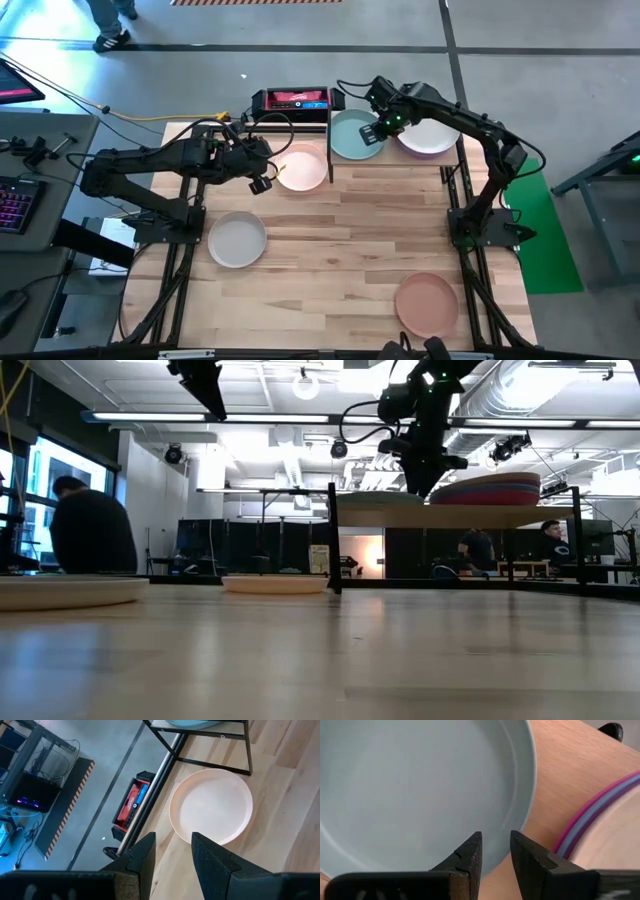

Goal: Place and stack plates onto a shelf
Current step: Adjust the plates on the shelf, then stack the brown plate on top of the light blue plate on the shelf

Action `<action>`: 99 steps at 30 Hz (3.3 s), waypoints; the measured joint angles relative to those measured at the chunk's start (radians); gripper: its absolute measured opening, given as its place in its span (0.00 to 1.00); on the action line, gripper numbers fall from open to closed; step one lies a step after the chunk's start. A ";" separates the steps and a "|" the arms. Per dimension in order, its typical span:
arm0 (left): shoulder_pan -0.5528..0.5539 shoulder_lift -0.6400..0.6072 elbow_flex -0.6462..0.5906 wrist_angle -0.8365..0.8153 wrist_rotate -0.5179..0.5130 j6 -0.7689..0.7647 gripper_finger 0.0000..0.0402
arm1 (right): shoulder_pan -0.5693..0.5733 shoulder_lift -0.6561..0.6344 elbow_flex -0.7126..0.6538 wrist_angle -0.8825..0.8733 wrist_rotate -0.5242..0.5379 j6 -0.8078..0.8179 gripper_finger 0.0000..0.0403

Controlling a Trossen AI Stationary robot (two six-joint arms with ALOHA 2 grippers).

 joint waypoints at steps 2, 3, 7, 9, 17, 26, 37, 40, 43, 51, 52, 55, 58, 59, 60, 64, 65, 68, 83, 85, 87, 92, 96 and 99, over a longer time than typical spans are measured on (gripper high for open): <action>0.000 0.000 0.000 0.000 0.001 0.000 0.29 | 0.000 0.000 0.000 0.000 0.000 0.000 0.23; 0.000 0.000 0.000 0.000 0.002 0.000 0.29 | 0.000 0.000 0.000 0.000 0.000 0.000 0.23; 0.000 0.000 0.000 0.000 0.003 0.000 0.29 | 0.000 0.000 0.000 -0.005 0.007 0.001 0.23; 0.000 0.000 0.000 0.000 0.003 0.000 0.29 | 0.000 0.000 0.000 -0.022 0.039 0.010 0.23; 0.000 0.000 0.000 0.000 0.005 0.000 0.29 | 0.000 0.000 0.000 -0.049 0.074 0.013 0.23; 0.000 0.000 0.000 0.000 0.005 0.000 0.29 | 0.035 -0.001 0.000 0.024 0.032 0.008 0.23; 0.000 0.000 0.000 0.000 0.005 0.000 0.29 | 0.039 0.023 0.001 0.003 0.031 0.008 0.23; 0.000 0.000 0.000 0.000 0.005 0.000 0.29 | 0.029 0.023 0.001 -0.019 0.044 0.017 0.23; 0.000 0.000 0.000 0.000 0.005 0.000 0.29 | 0.025 0.023 0.001 -0.039 0.079 0.023 0.23; 0.000 0.000 0.000 0.000 0.005 0.000 0.29 | 0.032 0.021 0.001 -0.031 0.055 0.004 0.23; 0.000 0.000 0.000 0.000 0.005 0.000 0.29 | 0.033 0.018 0.001 -0.030 0.050 -0.002 0.23; 0.000 0.000 0.000 0.000 0.005 0.000 0.29 | 0.040 0.000 0.011 -0.040 0.021 -0.014 0.23; 0.000 0.000 0.000 0.000 0.005 0.000 0.29 | 0.055 -0.027 0.054 -0.082 -0.019 -0.020 0.23; 0.000 0.000 0.000 0.000 0.010 0.000 0.29 | 0.063 -0.040 0.072 -0.104 -0.028 -0.020 0.23; 0.000 0.000 0.000 -0.002 0.017 0.000 0.29 | 0.076 -0.052 0.089 -0.126 -0.030 -0.020 0.23; 0.000 0.000 0.000 -0.003 0.060 0.000 0.29 | 0.145 -0.103 0.136 -0.219 -0.032 -0.019 0.23; 0.000 0.000 0.000 -0.003 0.067 0.000 0.29 | 0.165 -0.118 0.139 -0.234 -0.032 -0.021 0.23; 0.000 0.000 0.000 -0.009 0.096 -0.008 0.29 | 0.231 -0.165 0.129 -0.268 -0.049 -0.037 0.23; -0.007 0.000 0.000 -0.168 0.254 -0.129 0.29 | 0.673 -0.396 -0.281 -0.169 -0.109 0.189 0.23; -0.015 0.000 0.000 -0.176 0.260 -0.137 0.29 | 0.737 -0.420 -0.349 -0.107 -0.109 0.249 0.23; -0.025 0.000 0.000 -0.176 0.272 -0.139 0.29 | 0.799 -0.433 -0.405 -0.057 -0.109 0.300 0.23; -0.056 0.000 0.000 -0.177 0.312 -0.140 0.29 | 0.943 -0.435 -0.499 0.028 -0.134 0.437 0.23; -0.085 0.000 0.000 -0.177 0.337 -0.140 0.29 | 1.042 -0.435 -0.541 0.099 -0.135 0.527 0.23; -0.105 0.000 0.000 -0.177 0.373 -0.142 0.29 | 1.104 -0.434 -0.569 0.125 -0.135 0.582 0.23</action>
